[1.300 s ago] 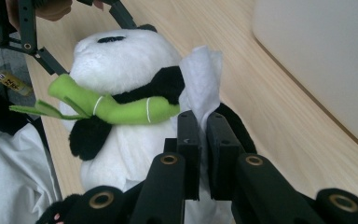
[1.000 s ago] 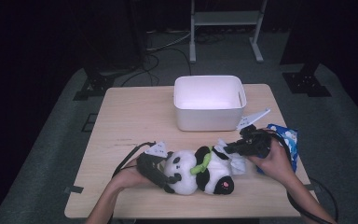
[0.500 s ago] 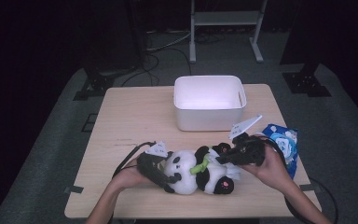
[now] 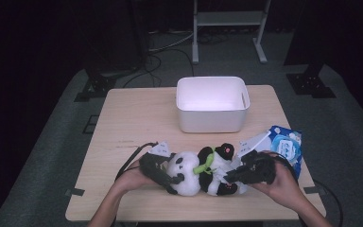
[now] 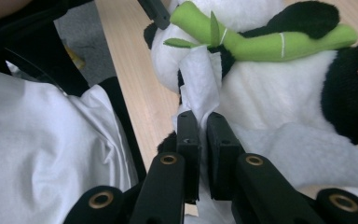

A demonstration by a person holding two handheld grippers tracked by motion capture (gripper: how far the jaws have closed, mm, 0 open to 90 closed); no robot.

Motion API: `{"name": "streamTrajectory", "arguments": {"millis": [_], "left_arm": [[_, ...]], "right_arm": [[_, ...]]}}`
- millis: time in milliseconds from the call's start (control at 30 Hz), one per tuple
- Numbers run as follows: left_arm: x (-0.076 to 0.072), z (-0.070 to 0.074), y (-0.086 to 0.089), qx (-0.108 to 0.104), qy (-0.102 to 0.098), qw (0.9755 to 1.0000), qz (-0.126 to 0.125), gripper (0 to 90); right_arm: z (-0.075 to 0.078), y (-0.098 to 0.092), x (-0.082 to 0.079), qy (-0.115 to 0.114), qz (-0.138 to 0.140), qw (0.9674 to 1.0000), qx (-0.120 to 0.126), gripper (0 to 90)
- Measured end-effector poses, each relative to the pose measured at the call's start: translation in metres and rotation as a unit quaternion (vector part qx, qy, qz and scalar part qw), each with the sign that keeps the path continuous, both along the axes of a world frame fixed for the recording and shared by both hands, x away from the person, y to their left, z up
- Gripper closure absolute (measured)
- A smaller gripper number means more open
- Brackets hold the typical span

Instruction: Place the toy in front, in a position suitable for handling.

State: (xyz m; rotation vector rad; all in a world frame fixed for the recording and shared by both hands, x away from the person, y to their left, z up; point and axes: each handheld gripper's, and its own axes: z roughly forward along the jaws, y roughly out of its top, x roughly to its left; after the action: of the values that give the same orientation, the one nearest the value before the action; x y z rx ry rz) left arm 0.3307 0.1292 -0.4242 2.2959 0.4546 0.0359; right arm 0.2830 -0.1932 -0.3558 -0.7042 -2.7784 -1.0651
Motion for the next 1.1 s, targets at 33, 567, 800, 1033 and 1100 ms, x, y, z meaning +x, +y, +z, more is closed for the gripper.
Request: {"name": "streamTrajectory", "arguments": {"millis": [33,567,800,1033,1100], "left_arm": [[0.000,0.000,0.000,0.000,0.000,1.0000,0.000,8.1],[-0.002,0.001,-0.001,0.003,-0.005,1.0000,-0.003,8.1],[-0.004,0.001,-0.002,0.006,-0.008,0.9999,-0.007,8.1],[-0.004,0.001,-0.002,0.003,-0.008,0.9999,-0.009,8.1],[-0.004,0.001,-0.002,0.001,-0.010,0.9999,-0.009,8.1]], "right_arm": [[-0.001,0.000,0.000,0.001,0.001,1.0000,0.003,84.5],[-0.002,0.073,0.011,-0.003,0.073,0.9973,-0.005,84.5],[0.007,0.110,0.036,-0.021,0.081,0.9963,-0.018,84.5],[0.009,0.117,0.058,-0.034,0.070,0.9965,-0.031,84.5],[0.008,0.113,0.061,-0.034,0.065,0.9966,-0.038,84.5]]}}
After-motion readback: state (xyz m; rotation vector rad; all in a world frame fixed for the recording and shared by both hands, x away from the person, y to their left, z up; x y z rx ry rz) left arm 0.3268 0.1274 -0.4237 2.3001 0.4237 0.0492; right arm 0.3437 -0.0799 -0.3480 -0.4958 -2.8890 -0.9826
